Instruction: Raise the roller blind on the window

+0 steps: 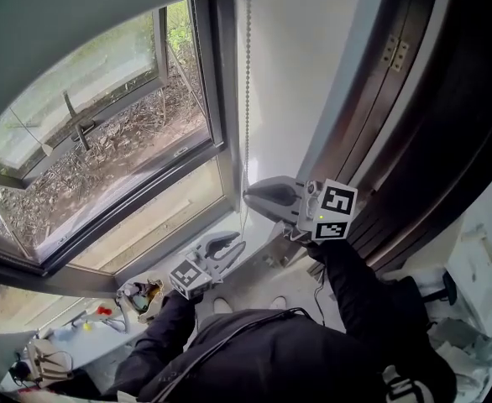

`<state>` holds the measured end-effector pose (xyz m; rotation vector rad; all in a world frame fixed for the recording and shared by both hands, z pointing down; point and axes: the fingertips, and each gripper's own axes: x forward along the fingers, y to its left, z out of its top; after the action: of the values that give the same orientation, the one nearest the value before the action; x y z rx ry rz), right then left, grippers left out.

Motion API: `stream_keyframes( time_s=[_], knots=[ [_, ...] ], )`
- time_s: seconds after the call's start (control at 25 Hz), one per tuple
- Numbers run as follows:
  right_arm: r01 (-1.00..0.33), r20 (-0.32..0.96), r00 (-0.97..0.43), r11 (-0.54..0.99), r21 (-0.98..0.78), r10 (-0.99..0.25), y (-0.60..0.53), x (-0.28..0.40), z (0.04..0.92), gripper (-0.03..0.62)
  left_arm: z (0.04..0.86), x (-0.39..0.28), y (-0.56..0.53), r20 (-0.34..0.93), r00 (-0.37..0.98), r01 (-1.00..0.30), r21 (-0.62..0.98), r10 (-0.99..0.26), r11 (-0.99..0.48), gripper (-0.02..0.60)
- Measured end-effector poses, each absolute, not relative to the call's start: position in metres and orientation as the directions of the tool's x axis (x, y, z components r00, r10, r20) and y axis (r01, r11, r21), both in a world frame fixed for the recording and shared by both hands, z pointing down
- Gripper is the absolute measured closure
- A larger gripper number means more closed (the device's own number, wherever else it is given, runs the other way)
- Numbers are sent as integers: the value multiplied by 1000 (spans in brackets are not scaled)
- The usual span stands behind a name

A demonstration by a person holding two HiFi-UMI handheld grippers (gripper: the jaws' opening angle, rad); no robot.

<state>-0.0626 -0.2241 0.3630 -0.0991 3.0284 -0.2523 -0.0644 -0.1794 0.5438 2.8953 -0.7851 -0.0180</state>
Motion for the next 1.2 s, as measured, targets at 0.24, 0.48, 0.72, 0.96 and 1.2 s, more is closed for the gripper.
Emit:
stream_keyframes(
  time_s=[0.24,0.48,0.72,0.96,1.2],
  knots=[
    [-83,-16,-996,977,-198,-88,-227,-61,421,582,468,-85,-202,-53,854,-507,145,-518,-850,476],
    [-64,-7,-998,969,-239,-67,-212,-69,478,583,393,-75,-213,-127,867,-477,71,-482,-876,462],
    [-42,172,-985,956,-292,10,-181,-82,565,586,355,-61,-213,-148,885,-446,2,-441,-895,462],
    [-77,207,-978,942,-327,-8,-179,-76,592,586,353,-54,-212,-141,889,-442,-6,-436,-897,462],
    [-71,206,-978,941,-332,-1,-178,-76,590,586,356,-53,-219,-131,873,-473,13,-470,-881,565]
  ],
)
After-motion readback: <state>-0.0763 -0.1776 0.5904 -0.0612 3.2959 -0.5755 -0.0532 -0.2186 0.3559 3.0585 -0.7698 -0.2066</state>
